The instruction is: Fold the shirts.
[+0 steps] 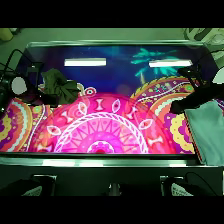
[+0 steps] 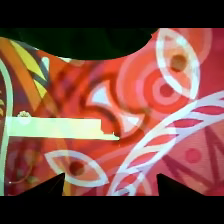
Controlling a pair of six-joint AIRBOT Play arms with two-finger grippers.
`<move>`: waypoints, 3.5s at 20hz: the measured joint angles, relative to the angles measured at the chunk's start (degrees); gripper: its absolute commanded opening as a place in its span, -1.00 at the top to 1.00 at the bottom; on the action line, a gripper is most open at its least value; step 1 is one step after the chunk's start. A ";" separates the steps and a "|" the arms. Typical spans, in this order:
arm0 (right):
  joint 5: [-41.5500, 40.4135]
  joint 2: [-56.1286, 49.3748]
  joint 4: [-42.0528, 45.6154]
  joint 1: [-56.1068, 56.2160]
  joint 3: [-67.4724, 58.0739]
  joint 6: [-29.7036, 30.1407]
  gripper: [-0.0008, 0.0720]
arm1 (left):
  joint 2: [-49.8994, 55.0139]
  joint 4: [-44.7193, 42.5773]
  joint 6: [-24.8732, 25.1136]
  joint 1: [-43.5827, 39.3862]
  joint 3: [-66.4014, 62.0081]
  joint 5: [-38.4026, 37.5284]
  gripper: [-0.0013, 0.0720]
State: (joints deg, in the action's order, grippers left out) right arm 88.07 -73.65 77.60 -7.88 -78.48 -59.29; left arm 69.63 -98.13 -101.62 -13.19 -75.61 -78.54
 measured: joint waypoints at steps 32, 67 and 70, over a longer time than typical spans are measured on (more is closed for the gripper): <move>-19.96 0.00 -0.20 0.00 0.02 0.02 -0.59 | 13.05 1.75 -2.67 6.97 -10.08 24.61 -0.93; -2.34 17.00 2.56 0.00 -26.51 -0.31 -0.82 | -2.05 24.00 9.57 -11.76 -23.28 20.72 0.90; 3.69 14.08 -0.76 0.00 -17.27 0.35 -0.83 | -2.32 21.66 7.80 -12.13 -9.35 18.88 0.90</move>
State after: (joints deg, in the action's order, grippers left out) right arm 91.77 -59.57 76.84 -7.88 -95.74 -58.94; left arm 67.31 -76.47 -93.82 -25.32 -84.97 -59.66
